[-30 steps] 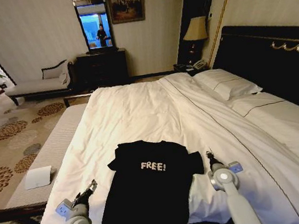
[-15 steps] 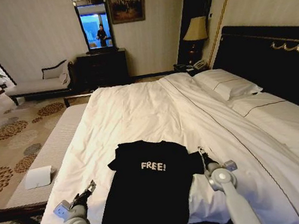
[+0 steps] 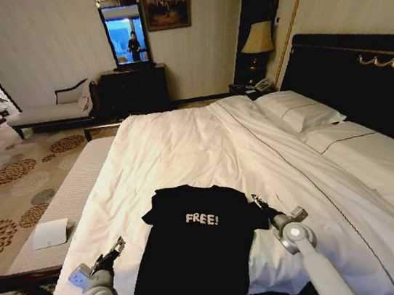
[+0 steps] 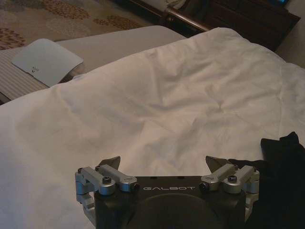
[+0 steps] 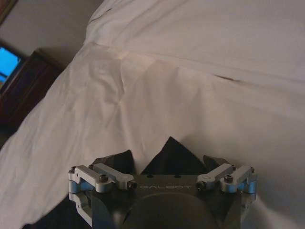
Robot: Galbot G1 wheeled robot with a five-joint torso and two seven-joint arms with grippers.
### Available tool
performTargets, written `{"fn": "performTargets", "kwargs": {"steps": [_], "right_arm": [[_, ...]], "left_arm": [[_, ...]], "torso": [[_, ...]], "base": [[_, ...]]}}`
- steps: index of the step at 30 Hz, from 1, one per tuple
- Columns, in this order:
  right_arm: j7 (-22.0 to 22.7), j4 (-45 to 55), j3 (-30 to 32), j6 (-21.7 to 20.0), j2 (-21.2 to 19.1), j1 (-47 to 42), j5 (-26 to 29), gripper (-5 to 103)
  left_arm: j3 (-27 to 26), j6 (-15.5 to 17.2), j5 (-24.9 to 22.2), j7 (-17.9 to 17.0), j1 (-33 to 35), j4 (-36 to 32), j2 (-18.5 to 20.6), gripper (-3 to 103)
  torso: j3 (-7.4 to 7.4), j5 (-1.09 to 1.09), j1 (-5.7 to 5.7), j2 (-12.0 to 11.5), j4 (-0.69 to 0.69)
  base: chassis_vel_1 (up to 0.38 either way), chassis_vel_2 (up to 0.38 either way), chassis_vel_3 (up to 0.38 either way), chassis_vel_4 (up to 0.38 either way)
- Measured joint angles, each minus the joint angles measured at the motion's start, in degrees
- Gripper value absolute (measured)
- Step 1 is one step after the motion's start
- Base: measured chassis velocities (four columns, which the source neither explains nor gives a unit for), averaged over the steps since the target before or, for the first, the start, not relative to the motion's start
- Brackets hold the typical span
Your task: Fold the clothes on the bed.
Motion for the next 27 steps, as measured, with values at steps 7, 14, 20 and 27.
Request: {"fn": "performTargets", "kwargs": {"steps": [7,14,20,27], "right_arm": [[-1.96,-0.89,-0.85,-0.54,-3.61,-0.53,-0.65,100],[-2.79,-2.84,-1.75,-0.90,-6.31,0.96,-0.39,84],[-2.60,-3.71,-2.22,-0.88,-6.25,1.67,-0.40,62],[-2.05,-4.95,-2.25,-0.04,-5.71,2.28,-1.08,34]], "left_arm": [[0.11,-0.37,0.88,0.18,0.61,-0.04,-0.90,100],[-0.07,-0.65,1.39,0.40,1.28,-0.74,-1.21,100],[-0.05,-0.67,1.85,0.40,1.81,-1.43,-1.58,100],[0.01,-0.67,2.38,0.27,2.22,-2.15,-1.74,100]], "torso": [[0.00,0.00,0.00,0.00,0.00],[0.00,-0.01,0.00,0.00,0.00],[0.00,0.00,0.00,0.00,0.01],[0.00,-0.01,0.00,0.00,0.00]], "base": [[0.000,0.000,0.000,0.000],[0.000,0.000,0.000,0.000],[0.000,0.000,0.000,0.000],[0.000,0.000,0.000,0.000]]}}
